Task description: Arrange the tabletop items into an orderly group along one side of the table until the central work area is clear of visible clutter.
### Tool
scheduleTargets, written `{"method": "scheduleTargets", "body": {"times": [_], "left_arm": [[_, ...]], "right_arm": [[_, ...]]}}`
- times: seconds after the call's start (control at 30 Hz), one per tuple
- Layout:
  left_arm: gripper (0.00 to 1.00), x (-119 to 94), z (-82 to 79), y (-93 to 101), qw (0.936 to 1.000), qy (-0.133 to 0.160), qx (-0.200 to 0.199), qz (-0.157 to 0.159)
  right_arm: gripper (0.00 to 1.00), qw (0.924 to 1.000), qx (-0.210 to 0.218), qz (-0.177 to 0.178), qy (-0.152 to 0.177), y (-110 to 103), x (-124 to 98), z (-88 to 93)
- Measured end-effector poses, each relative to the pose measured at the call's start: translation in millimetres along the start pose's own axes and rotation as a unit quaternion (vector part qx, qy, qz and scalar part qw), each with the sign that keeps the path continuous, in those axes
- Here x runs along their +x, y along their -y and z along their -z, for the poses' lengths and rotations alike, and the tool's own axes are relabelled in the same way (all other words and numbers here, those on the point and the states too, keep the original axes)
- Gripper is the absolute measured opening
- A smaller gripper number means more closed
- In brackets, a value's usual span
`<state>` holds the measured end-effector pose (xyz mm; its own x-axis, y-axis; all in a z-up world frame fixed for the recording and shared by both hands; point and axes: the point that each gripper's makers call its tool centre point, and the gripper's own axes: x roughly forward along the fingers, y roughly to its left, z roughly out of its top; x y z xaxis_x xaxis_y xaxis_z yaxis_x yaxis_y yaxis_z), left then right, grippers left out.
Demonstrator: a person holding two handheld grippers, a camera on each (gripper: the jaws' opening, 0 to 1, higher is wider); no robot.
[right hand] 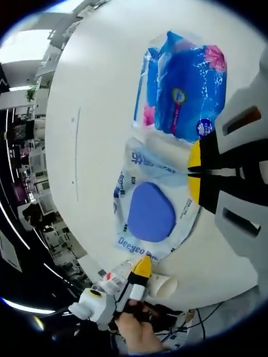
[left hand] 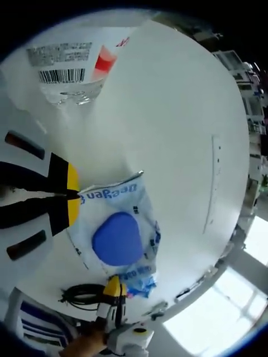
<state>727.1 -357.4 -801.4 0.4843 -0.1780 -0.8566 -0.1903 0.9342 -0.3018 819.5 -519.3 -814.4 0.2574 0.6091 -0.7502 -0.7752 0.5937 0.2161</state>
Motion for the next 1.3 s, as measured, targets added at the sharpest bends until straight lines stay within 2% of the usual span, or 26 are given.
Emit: {"method": "scheduleTargets", "body": {"times": [0.2,0.5,0.63,0.87,0.93,1.03,1.17,1.3], "left_arm": [[0.00,-0.4,0.5,-0.2,1.0000,-0.001,0.008,-0.006],[0.00,1.1,0.8,-2.1,0.9999,-0.003,-0.009,-0.004],[0.00,1.1,2.1,-0.8,1.0000,-0.002,-0.002,-0.008],[0.02,1.9,4.2,1.3,0.9997,-0.006,0.011,-0.019],[0.04,3.3,3.9,3.5,0.9997,-0.005,0.017,-0.018],[0.06,3.5,4.0,4.5,0.9994,-0.007,0.025,-0.021],[0.16,0.8,1.5,7.6,0.9996,0.001,0.021,-0.019],[0.20,-7.0,-11.1,13.2,0.9992,0.028,0.025,-0.014]], "right_arm": [[0.00,1.0000,0.001,0.005,0.004,-0.8,-0.7,-0.4],[0.00,1.0000,0.007,0.002,0.003,-0.8,0.4,-0.3],[0.00,1.0000,-0.002,0.002,0.002,-1.7,-0.8,-1.3],[0.00,0.9998,0.020,-0.008,0.003,-0.2,-2.4,-2.5],[0.00,0.9999,0.009,-0.006,-0.001,-0.1,-1.0,-2.8],[0.02,0.9998,-0.017,-0.006,0.000,0.2,-0.7,-3.8],[0.08,0.9999,-0.010,-0.001,-0.001,0.6,-1.2,-5.4],[0.17,0.9997,-0.022,-0.003,0.007,-6.1,-6.4,-12.1]]}}
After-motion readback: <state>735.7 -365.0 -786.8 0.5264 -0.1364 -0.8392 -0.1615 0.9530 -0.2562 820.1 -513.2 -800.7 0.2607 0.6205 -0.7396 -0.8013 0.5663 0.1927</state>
